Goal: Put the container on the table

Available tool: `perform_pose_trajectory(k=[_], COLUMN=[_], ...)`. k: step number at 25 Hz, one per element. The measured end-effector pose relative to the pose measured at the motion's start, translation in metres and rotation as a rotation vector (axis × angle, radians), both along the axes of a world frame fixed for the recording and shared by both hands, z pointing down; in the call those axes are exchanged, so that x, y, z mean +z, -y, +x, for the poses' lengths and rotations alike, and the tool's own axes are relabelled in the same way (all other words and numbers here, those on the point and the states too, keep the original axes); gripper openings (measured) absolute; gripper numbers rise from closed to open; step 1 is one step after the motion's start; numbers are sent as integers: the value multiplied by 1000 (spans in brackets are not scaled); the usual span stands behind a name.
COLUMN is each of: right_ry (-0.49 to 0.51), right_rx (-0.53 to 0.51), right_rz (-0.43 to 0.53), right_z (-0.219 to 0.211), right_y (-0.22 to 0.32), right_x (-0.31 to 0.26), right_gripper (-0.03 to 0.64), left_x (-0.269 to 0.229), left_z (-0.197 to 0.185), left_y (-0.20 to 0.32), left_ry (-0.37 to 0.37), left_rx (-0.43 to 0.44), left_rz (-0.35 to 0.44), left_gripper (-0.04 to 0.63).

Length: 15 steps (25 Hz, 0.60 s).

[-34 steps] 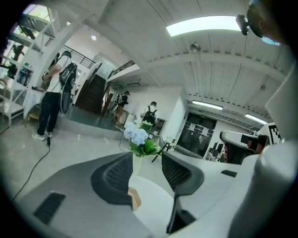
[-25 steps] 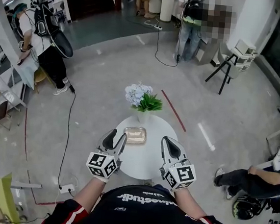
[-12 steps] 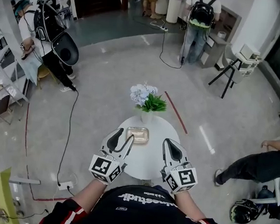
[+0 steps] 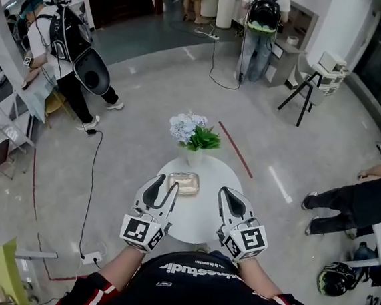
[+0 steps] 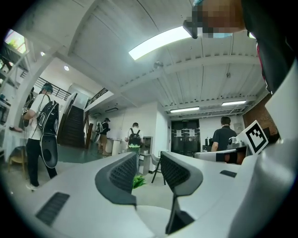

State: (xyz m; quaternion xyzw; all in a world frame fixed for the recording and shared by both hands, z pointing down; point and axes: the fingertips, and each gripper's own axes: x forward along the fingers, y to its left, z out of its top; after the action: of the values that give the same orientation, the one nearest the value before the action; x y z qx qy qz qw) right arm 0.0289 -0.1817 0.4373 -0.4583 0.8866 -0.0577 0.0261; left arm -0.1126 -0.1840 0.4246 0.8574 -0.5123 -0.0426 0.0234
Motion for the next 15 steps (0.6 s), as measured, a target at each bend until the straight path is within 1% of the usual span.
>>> perform_pose_trajectory(k=[4, 10, 15], right_ry=[-1, 1, -1], right_rx=[-1, -9, -17], right_rz=[1, -3, 8], right_z=[-1, -6, -11], right_y=[0, -2, -2], right_x=[-1, 0, -2], right_gripper=[15, 15, 15], left_x=[-1, 0, 0], left_z=[3, 5, 7], left_y=[0, -3, -5], left_ry=[5, 31, 43], left_rx=[8, 11, 18], left_rz=[10, 19, 24], left_gripper=[157, 103, 74])
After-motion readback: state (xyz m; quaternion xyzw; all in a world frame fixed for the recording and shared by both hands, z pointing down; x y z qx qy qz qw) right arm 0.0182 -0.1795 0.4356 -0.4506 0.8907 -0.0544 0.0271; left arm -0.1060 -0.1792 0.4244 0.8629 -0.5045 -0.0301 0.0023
